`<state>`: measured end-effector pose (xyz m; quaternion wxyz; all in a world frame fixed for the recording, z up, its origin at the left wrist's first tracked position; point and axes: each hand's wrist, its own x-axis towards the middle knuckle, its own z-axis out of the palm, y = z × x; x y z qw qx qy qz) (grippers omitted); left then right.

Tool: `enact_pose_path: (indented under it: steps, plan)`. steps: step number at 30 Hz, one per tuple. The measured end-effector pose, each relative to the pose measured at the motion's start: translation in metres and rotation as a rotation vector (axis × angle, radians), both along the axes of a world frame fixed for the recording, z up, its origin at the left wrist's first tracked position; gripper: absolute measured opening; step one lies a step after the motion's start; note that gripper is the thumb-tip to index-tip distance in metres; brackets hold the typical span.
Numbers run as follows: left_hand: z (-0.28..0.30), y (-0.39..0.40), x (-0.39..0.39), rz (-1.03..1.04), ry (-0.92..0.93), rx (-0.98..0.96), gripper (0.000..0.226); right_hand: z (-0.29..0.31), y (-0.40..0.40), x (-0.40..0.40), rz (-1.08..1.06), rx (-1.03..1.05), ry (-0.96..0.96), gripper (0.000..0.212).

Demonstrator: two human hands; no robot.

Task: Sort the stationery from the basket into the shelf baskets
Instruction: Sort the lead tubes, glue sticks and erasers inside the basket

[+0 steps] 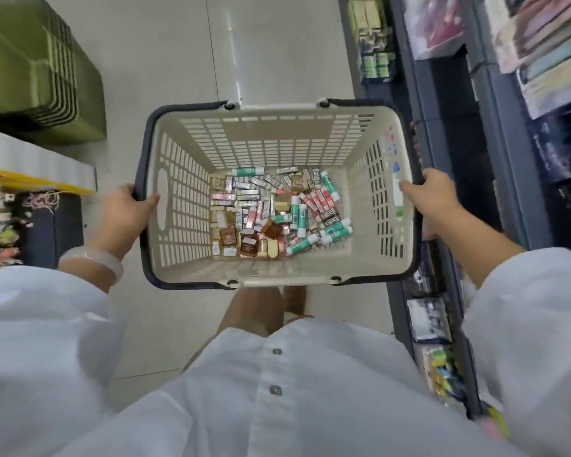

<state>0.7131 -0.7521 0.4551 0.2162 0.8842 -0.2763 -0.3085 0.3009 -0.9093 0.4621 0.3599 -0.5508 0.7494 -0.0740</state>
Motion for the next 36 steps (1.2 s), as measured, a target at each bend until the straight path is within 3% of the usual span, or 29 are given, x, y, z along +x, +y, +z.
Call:
enact_pose_path:
  steps: [5,10,19,24,34,36]
  plan:
    - [-0.015,-0.139,0.061,0.045,-0.021,-0.022,0.028,-0.007,-0.167,0.062,0.063,-0.002,-0.009,0.046]
    - [-0.023,-0.305,0.123,0.065,0.05,-0.032,0.028,-0.011,-0.33,0.124,0.052,-0.014,0.027,0.025]
    - [-0.002,-0.59,0.209,0.027,0.032,-0.022,0.03,0.004,-0.602,0.213,-0.044,0.005,-0.085,0.05]
    - [-0.004,-0.741,0.258,0.101,0.074,-0.015,0.03,0.0,-0.771,0.27,-0.01,0.013,-0.121,0.026]
    - [0.003,-0.984,0.378,0.148,0.022,-0.003,0.027,0.008,-1.03,0.406,0.049,-0.021,-0.107,0.015]
    - [-0.001,-1.036,0.411,0.135,0.047,-0.004,0.028,0.005,-1.076,0.435,0.013,-0.028,-0.113,0.021]
